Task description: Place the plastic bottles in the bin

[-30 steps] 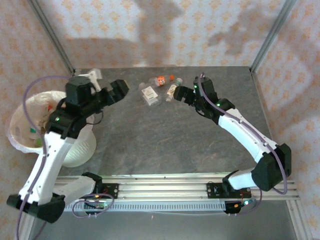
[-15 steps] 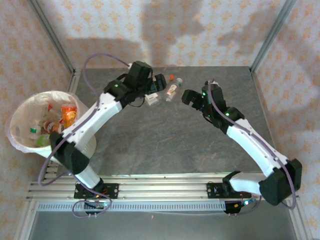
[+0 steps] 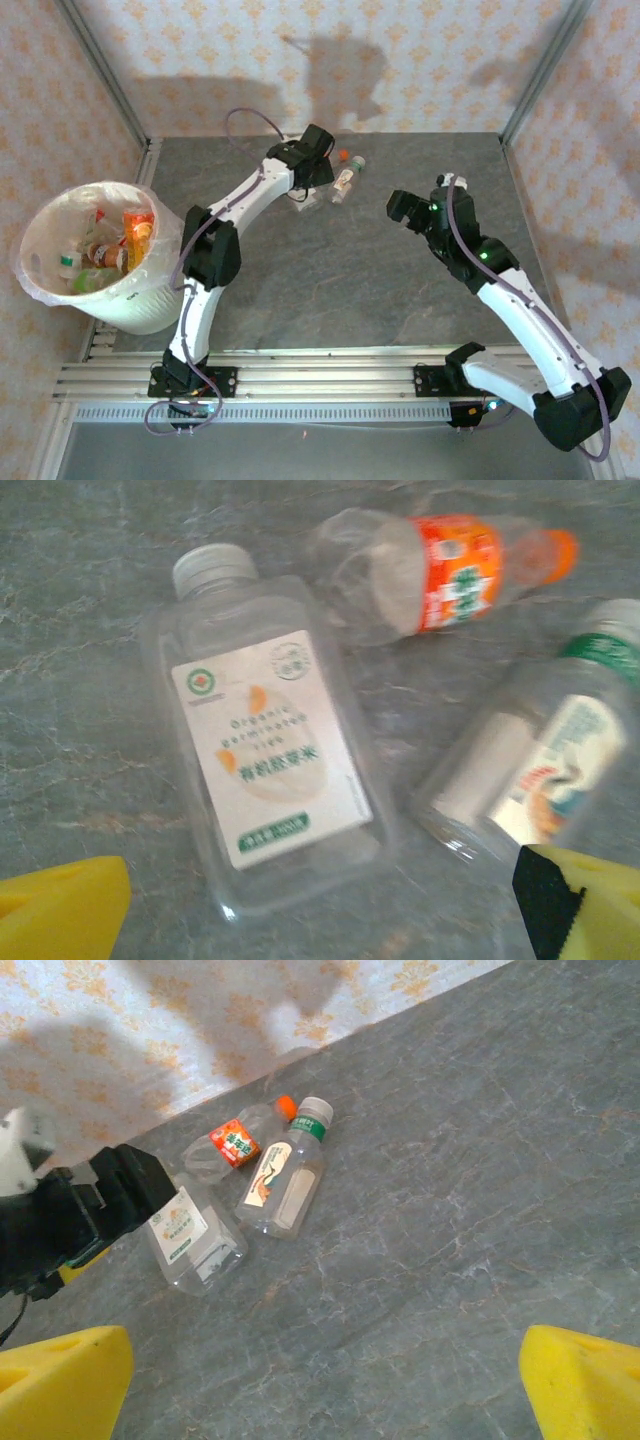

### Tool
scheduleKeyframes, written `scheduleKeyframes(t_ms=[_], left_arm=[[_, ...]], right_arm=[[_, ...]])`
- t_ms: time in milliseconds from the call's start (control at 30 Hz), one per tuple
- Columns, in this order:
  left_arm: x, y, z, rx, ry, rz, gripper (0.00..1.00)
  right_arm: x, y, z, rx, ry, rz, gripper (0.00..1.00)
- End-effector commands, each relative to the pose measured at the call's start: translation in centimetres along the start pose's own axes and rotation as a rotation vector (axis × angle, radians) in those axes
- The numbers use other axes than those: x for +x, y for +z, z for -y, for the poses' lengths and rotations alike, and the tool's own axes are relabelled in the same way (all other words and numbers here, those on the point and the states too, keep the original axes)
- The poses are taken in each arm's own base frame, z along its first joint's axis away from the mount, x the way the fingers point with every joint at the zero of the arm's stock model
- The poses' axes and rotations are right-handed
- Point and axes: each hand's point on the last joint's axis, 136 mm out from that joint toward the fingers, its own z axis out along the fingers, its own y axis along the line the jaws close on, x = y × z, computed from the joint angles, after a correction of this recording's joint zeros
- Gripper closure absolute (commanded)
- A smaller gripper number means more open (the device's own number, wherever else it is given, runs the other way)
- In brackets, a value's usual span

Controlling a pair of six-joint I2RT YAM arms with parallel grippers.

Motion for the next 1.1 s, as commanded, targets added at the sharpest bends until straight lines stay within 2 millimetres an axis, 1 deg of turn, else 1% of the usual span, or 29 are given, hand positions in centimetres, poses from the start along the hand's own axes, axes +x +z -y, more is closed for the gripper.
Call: scheduleKeyframes(t_ms=[0,200,300,400,467,600,667,733,833,967,1067], left_arm=[[-0.5,-0.2,-1.9,-0.109,0.003,0.002,0.0],[0.9,3.0,-2.8,-0.193,0.001,-0.038,0.0],[1.5,5.0,-2.0,-0.146,-0.026,-0.071,0.0],[1.5,6.4,-1.1,-0.099,-0.048,-0.09,0.0],[1.5,7.1,-0.9,-0.097,-0.047,-0.09,0.0],[2.3,8.9,-1.0,-0.086,-0.053,-0.127,0.0],[2.6,9.5,-0.9,-0.063,-0.054,-0.154,0.03],[2.4,9.4,-1.1,-0.063,-0.041,-0.148,0.08],[1.8,8.3,-1.4,-0.064,-0.022,-0.118,0.14],[1.0,6.1,-2.2,-0.045,-0.005,-0.066,0.21],[1.0,4.4,-3.5,-0.06,0.002,-0.042,0.21]], right_arm=[[-0.1,-0.9,1.5,0.051,-0.026,0.022,0.01],[-0.3,-1.4,2.1,0.076,-0.049,0.032,0.01],[-0.5,-1.5,2.1,0.078,-0.053,0.037,0.01],[-0.5,-1.5,2.1,0.077,-0.061,0.037,0.01],[-0.5,-1.5,2.2,0.084,-0.063,0.037,0.01],[-0.1,-1.5,2.6,0.096,-0.063,0.028,0.01],[0.0,-1.4,2.7,0.098,-0.061,0.025,0.01],[0.1,-1.3,2.7,0.095,-0.057,0.024,0.01],[0.2,-1.0,2.6,0.091,-0.051,0.026,0.01],[0.5,-0.4,2.5,0.091,-0.053,0.015,0.01],[0.6,-0.1,2.4,0.09,-0.055,0.004,0.01]])
